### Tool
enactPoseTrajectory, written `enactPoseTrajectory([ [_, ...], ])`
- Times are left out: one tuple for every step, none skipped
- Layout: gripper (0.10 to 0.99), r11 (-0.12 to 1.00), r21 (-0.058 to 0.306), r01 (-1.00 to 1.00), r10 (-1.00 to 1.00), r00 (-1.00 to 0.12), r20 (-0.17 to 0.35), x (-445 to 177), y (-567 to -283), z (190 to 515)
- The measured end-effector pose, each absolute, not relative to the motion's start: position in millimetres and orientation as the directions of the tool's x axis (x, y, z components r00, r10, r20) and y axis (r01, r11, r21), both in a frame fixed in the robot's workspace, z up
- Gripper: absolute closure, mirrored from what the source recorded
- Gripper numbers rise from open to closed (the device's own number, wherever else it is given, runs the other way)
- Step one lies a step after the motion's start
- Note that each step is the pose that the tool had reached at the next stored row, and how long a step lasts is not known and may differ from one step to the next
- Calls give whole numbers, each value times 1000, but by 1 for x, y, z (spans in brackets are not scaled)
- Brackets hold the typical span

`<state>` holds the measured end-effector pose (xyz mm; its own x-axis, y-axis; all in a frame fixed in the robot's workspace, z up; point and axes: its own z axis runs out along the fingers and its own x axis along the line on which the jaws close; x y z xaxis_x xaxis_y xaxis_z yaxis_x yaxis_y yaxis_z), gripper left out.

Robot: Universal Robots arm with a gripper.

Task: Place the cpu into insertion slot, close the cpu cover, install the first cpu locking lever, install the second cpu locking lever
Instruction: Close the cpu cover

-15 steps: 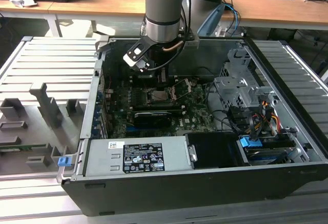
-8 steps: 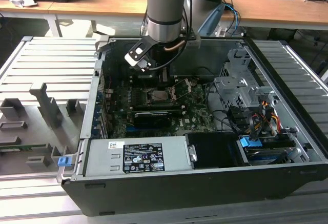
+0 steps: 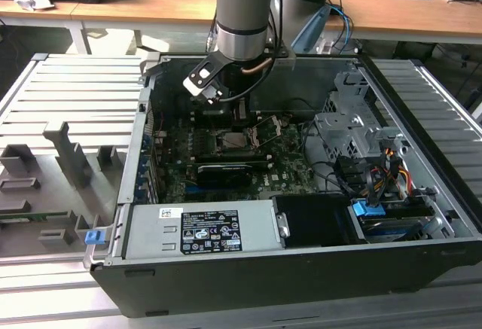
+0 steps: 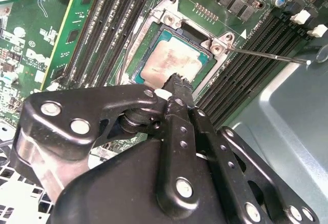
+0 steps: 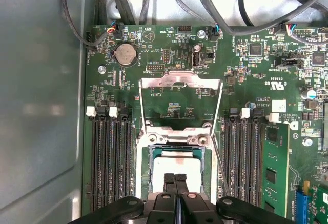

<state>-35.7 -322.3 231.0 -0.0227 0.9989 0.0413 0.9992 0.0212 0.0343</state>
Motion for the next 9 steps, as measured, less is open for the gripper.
enactPoseTrajectory([
  [980,21,34,999,999,-23,41,-36,-322,231],
  [980,21,34,999,999,-23,41,-36,-322,231],
  [980,21,34,999,999,-23,41,-36,-322,231],
  [980,21,34,999,999,-23,41,-36,-322,231],
  [980,21,34,999,999,-23,41,-35,-322,231],
  [980,21,34,999,999,-23,41,-35,-322,231],
  [980,21,34,999,999,-23,41,-35,-322,231],
  [980,21,34,999,999,-23,41,-35,-322,231],
  [980,21,34,999,999,-23,41,-35,-322,231],
])
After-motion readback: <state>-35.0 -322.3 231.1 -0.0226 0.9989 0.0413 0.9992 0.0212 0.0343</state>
